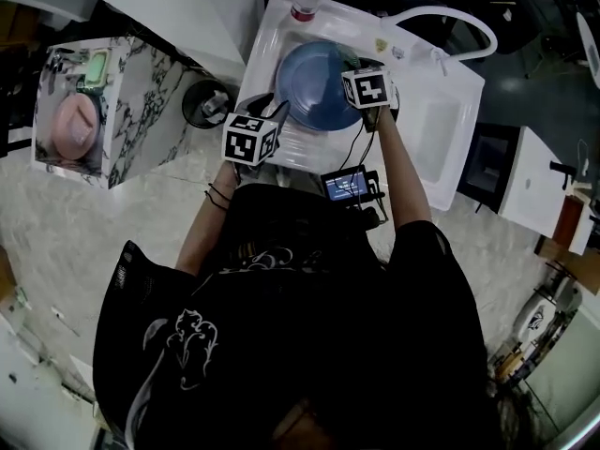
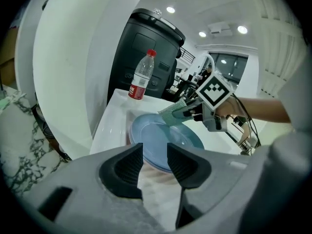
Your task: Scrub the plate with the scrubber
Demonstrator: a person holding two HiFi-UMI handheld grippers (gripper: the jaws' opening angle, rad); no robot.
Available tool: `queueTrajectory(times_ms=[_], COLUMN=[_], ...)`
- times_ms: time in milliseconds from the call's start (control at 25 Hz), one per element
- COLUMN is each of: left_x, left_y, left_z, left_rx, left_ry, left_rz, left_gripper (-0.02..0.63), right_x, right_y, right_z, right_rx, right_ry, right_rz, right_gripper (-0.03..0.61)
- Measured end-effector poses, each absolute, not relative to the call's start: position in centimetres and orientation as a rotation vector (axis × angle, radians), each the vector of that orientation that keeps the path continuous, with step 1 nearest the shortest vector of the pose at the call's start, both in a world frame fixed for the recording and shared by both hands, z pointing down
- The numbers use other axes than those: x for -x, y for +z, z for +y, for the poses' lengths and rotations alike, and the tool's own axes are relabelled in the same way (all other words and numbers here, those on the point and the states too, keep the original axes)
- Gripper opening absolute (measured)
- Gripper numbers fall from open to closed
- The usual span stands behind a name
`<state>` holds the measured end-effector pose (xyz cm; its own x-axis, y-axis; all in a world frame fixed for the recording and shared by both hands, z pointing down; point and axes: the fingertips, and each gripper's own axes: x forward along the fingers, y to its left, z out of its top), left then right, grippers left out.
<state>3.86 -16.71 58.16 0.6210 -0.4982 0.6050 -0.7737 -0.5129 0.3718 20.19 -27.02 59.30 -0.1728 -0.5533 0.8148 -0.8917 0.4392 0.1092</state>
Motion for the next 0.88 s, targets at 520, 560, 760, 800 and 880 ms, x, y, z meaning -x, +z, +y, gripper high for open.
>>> queueTrajectory(times_ms=[520, 560, 760, 800, 880], left_x=[-1.5, -1.3, -0.6, -0.5, -0.3], left_y=[58.0, 58.0, 57.9, 57.9, 57.8], left_z=[-15.6, -15.5, -15.3, -15.3, -15.4], left_rx=[-2.160, -2.158, -2.156, -2.157, -2.157], left_ry=[0.509, 0.504, 0.492, 0.488, 0.479], left_rz=[-1.060, -1.062, -1.068, -1.069, -1.072], left_gripper=[0.150, 0.150, 0.150, 0.150, 0.150], right_x=[-13.1, -12.6, -10.0, -9.5, -8.5], right_y=[60.7, 60.9, 61.0, 60.9, 60.7], right_z=[-27.9, -27.6, -26.4, -26.0, -25.1], right_rx=[-0.891, -0.861, -0.773, -0.748, -0.688], right_ry=[0.160, 0.126, 0.060, 0.053, 0.036], right_rz=[-1.747, -1.738, -1.757, -1.771, -1.801], right_gripper=[0.091, 0.091, 0.091, 0.091, 0.091])
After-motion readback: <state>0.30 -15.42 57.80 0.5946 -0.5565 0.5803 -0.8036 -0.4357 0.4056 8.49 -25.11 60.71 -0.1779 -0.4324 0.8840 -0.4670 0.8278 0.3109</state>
